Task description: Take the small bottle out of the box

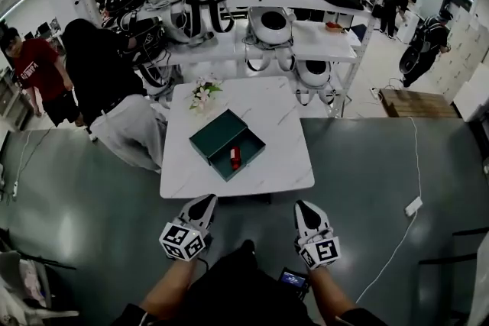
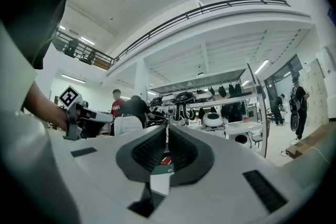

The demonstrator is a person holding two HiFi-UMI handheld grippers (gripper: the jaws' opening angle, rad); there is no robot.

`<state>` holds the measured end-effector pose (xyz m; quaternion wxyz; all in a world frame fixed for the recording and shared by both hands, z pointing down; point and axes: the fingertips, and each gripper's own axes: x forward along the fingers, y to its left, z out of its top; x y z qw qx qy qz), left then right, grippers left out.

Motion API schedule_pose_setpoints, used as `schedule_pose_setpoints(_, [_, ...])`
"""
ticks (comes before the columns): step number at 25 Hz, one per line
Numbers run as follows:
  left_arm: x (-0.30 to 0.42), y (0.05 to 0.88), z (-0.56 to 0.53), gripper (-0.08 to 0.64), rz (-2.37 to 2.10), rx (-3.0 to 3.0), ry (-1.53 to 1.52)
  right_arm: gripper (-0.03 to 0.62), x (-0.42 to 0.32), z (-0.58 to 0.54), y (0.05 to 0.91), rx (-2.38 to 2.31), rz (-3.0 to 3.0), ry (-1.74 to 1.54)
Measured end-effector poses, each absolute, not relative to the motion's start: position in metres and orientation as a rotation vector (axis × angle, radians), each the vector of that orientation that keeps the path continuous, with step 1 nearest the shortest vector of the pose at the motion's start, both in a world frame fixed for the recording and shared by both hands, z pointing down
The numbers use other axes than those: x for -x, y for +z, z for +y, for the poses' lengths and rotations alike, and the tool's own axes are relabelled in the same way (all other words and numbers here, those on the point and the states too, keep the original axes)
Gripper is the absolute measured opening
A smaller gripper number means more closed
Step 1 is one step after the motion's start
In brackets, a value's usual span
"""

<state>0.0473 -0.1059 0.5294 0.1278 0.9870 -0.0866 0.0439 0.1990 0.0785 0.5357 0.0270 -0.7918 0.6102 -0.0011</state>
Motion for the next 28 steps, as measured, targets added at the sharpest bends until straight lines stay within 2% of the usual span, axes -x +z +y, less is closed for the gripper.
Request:
schedule_pose_setpoints(16, [-0.187,0.579,-0.211,0.015,-0.416,-2.75,0.274,0.038,-0.346,-0.042,0.531,2.2,2.279,-0.009])
schedule_pose_setpoints(17, [-0.194,0.584,-0.22,0.021,-0.427,-2.744,0.305,0.038,-0.357,-0.052,0.532,2.192,2.286,-0.014])
schedule_pose_setpoints(19, [-0.201,0.599,-0.233,0.109,-0.446,-2.719,0.399,0.038,-0.372,-0.066,0.535,2.168,2.3,-0.032])
schedule_pose_setpoints(28, [-0.224,0.709,-0.25,0.172,-0.436,-2.424,1.01,0.038,-0.423,-0.104,0.575,2.02,2.356,-0.211])
